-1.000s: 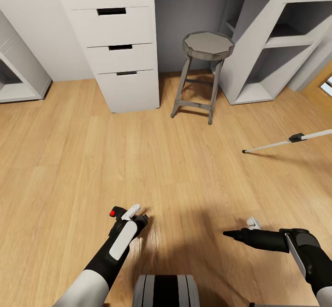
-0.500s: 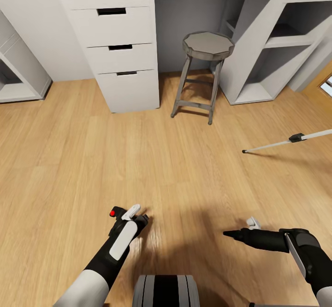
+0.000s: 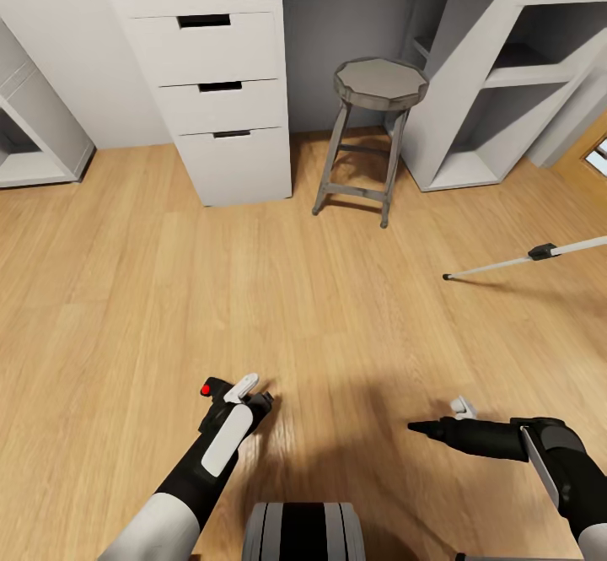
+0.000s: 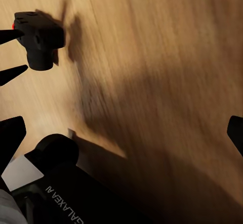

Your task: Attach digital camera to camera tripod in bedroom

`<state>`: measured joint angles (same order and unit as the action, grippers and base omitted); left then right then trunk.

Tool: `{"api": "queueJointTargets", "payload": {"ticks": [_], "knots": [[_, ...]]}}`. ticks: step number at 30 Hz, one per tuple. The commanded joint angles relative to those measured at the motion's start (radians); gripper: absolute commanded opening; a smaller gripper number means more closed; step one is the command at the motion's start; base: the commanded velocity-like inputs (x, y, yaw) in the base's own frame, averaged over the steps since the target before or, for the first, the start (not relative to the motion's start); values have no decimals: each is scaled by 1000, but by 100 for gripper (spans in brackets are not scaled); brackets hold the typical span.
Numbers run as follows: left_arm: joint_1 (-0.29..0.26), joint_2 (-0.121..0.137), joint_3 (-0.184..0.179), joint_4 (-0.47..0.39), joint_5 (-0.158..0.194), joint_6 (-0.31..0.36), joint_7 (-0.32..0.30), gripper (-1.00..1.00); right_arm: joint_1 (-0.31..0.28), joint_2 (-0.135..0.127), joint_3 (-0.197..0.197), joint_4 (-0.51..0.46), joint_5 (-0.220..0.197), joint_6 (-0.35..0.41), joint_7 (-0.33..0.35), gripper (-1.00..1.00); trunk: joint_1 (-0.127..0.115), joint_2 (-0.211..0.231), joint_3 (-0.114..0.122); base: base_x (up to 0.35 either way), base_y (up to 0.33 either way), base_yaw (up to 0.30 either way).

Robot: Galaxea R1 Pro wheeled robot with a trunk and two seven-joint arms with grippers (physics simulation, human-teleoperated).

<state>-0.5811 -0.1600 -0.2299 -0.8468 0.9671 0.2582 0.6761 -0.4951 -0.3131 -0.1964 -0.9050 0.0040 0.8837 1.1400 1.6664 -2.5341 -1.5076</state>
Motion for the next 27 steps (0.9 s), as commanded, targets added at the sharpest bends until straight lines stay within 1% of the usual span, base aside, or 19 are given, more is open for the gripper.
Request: {"api": "queueJointTargets", "payload": {"ticks": [1,5,7,21,25,26,27], "knots": [[0,0,-2,-2,4,3,6,100,0,0,-1,-1,1,8,5,100,0,0,-1,0,0,0],[0,0,-2,-1,4,3,6,100,0,0,1,-21,1,7,7,100,0,0,-1,0,0,0],[0,0,-3,-2,4,3,6,100,0,-1,1,-47,2,12,7,100,0,0,-1,0,0,0],[0,-1,-3,-3,5,3,6,100,0,0,2,-58,4,15,-2,100,0,0,-1,0,0,0],[0,-1,-3,-1,5,3,6,100,0,8,-3,-55,5,10,-38,100,0,0,-1,0,0,0],[0,-1,-3,-1,5,3,6,100,0,15,-4,-53,4,10,-74,100,0,0,-1,0,0,0],[0,-1,-3,-1,5,3,6,100,-1,29,-5,-55,2,11,-137,100,0,0,-1,0,0,0]]}}
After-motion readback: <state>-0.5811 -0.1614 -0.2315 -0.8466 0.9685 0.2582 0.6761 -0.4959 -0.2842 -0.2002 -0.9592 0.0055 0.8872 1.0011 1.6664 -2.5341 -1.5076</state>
